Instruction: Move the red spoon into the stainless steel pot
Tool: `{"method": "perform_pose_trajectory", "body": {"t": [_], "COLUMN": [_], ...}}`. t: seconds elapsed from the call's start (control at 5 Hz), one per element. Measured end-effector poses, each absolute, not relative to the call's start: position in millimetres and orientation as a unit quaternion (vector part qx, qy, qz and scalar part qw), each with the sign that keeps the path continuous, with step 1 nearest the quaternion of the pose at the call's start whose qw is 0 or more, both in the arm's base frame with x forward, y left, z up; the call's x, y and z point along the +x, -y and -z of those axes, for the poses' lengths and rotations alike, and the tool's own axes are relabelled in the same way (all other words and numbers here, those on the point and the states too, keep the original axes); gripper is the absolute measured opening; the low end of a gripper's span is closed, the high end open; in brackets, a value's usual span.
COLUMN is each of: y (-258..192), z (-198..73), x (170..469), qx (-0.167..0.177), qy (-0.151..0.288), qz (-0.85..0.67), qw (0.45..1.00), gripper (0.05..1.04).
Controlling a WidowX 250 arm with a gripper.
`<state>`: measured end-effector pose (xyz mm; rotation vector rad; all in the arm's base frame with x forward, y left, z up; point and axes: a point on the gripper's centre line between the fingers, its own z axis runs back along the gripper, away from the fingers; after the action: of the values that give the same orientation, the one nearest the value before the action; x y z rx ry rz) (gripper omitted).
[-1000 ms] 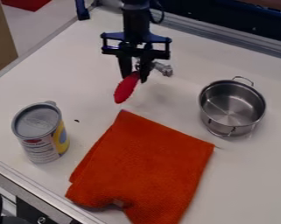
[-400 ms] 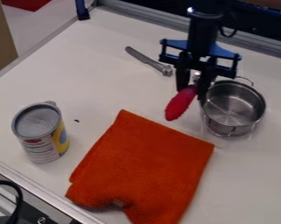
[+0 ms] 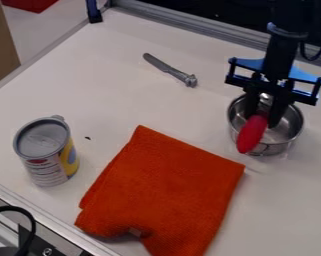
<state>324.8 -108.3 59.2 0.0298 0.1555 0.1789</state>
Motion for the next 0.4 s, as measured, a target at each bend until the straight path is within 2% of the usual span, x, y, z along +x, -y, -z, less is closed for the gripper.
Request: {"method": "perform_pose_trajectory", "body": {"t": [0.2,0.4], "y": [114.0,112.8], "z": [-51.2,-49.6], "x": [327.4,333.1], "qx": [0.015,0.022], "qy": [-0.1,-0.091], "qz": [-0.115,-0.126], "qw": [0.988,0.988], "gripper": [0.312,0.312]}}
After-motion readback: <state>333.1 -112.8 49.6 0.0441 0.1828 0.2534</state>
